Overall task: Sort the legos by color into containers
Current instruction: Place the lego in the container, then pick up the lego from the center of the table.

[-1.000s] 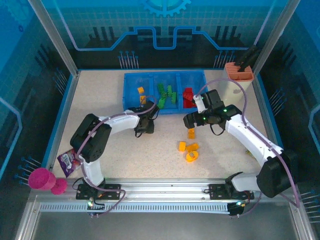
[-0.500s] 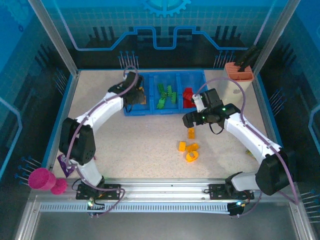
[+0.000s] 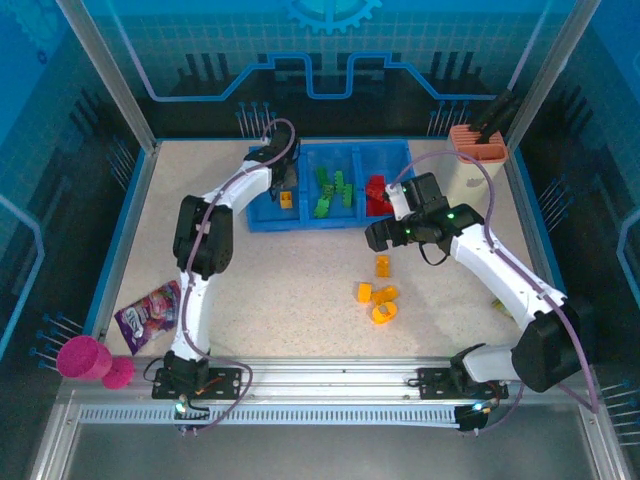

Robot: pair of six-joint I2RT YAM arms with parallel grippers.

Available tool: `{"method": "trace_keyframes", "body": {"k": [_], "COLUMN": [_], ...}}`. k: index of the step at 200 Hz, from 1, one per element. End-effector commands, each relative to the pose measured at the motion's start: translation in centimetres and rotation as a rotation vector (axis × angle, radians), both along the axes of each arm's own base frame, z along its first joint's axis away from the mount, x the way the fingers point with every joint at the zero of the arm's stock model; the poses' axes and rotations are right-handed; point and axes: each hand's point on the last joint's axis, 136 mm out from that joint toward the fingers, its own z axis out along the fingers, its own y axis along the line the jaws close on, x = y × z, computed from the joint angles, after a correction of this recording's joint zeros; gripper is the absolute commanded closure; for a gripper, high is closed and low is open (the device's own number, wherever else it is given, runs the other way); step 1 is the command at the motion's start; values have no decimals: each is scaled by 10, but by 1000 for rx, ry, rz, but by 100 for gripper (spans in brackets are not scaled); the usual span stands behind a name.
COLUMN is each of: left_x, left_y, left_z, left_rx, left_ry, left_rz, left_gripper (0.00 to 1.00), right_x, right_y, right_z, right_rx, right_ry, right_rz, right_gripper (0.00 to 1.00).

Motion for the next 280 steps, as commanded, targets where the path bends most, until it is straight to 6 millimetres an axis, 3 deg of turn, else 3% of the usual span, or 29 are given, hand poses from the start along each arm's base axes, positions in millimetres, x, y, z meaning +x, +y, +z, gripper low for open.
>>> {"method": "trace_keyframes", "body": {"k": [1, 43, 93, 114, 146, 174, 202, 241, 261, 280], "left_x": [17, 27, 22, 18, 3, -32, -86, -176, -220, -248], "left_y": [4, -5, 0, 1, -1, -8, -32, -88, -126, -163], "left_z": [15, 4, 8, 22, 65, 101, 120, 97, 75, 61], "left_rx": [-14, -9, 19, 14, -21, -91, -131, -120, -195, -266], "left_ry": [-35, -11, -3, -17, -76, -113, -108, 41, 137, 180], "left_rz": [7, -31, -33, -34, -47, -74, -160, -284, -306, -323], "left_gripper": [60, 54, 41, 36, 35, 34, 34, 32, 32, 31], "right_x": [1, -2, -4, -4, -4, -3, -1, 5, 9, 11], "right_y": [-7, -5, -9, -9, -8, -7, -7, -15, -28, -48], "right_z": [21, 25, 40, 44, 49, 48, 48, 52, 61, 70], "right_rx": [13, 30, 18, 19, 26, 27, 19, 5, 3, 26], "right_ry": [-42, -39, -65, -74, -91, -101, -119, -142, -170, -198], "right_rz": [-23, -27, -27, -22, -18, -7, 4, -2, -55, -157], "right_gripper": [3, 3, 2, 2, 2, 1, 1, 0, 0, 0]}}
